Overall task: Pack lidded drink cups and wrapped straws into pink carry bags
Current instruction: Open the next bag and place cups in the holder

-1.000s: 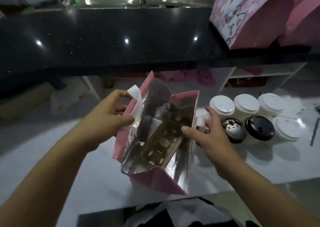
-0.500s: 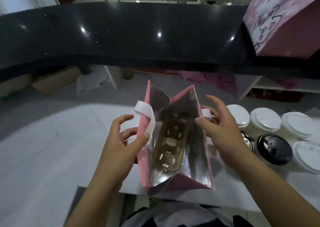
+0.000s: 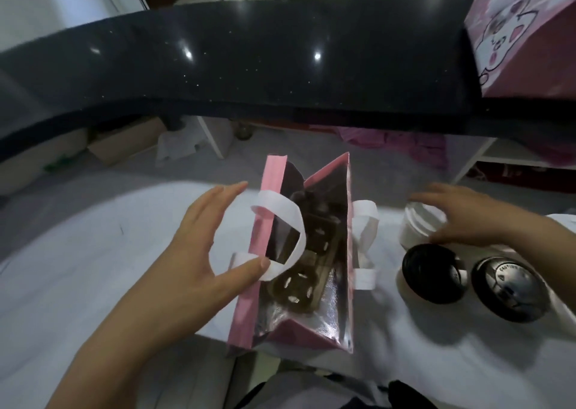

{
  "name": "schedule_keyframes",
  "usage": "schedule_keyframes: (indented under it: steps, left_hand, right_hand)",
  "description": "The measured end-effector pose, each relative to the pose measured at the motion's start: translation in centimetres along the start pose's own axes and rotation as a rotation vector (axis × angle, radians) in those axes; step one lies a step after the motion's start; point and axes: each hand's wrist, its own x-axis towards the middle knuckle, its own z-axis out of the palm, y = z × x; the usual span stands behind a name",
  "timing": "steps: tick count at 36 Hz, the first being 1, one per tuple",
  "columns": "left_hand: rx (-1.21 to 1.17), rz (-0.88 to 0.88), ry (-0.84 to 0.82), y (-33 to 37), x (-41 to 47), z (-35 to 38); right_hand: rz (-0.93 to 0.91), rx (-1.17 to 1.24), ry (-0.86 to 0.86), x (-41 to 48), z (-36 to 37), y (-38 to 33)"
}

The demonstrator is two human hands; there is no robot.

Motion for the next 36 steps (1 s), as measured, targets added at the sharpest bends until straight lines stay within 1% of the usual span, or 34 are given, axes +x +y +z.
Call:
schedule_keyframes:
  steps: [2,5,9,12,17,19,22,24,27,29,32,34,36]
  left_hand:
    - [0.024,0.042,-0.010,0.2,-0.3,0.1]
    - [0.037,0.059,-0.052,0.6,-0.7,0.4]
    - [0.067,0.079,-0.054,0.6,-0.9,0.7]
    - [0.072,0.093,-0.023,0.4,-0.7,1.0]
    - [0.004,0.114,0.026,-0.2,-0.5,2.4]
    - [-0.037,0.114,0.060,-0.5,-0.6,2.8]
    - [-0.145,0.082,0.148,-1.0,-0.6,3.1]
    - [-0.272,0.052,0.203,-1.2,-0.6,3.2]
    - [-0.449,0.021,0.256,-1.0,-0.6,3.1]
    - [-0.534,0.011,0.280,-0.9,-0.8,3.1]
    - [-0.592,-0.015,0.310,-1.4,-1.3,3.3]
    - [-0.647,-0.049,0.334,-1.9,-1.6,3.5]
    - [-0.707,-0.073,0.350,-2.4,-2.0,3.8]
  right_hand:
    - [0.013,-0.058,-0.058,0.7,-0.1,0.3]
    - [-0.010,-0.050,-0.080,1.2,-0.5,0.1]
    - [-0.066,0.016,-0.041,1.5,-0.7,0.1]
    - [-0.068,0.001,0.010,1.3,-1.1,0.1]
    - [-0.117,0.028,0.202,-0.6,-4.1,-0.7]
    - [-0.205,0.094,0.330,-2.2,-6.3,-1.8]
    - [-0.397,0.245,0.526,-5.3,-9.5,-4.9]
    - [-0.519,0.290,0.581,-7.3,-11.2,-7.4]
    - [-0.650,0.247,0.548,-9.6,-12.7,-10.8]
    - [-0.706,0.195,0.473,-10.3,-12.9,-12.8]
    - [-0.710,0.040,0.297,-9.9,-12.7,-15.4]
    - [-0.723,-0.095,0.230,-9.1,-12.0,-16.5]
    - [-0.748,-0.150,0.177,-8.2,-11.4,-17.5]
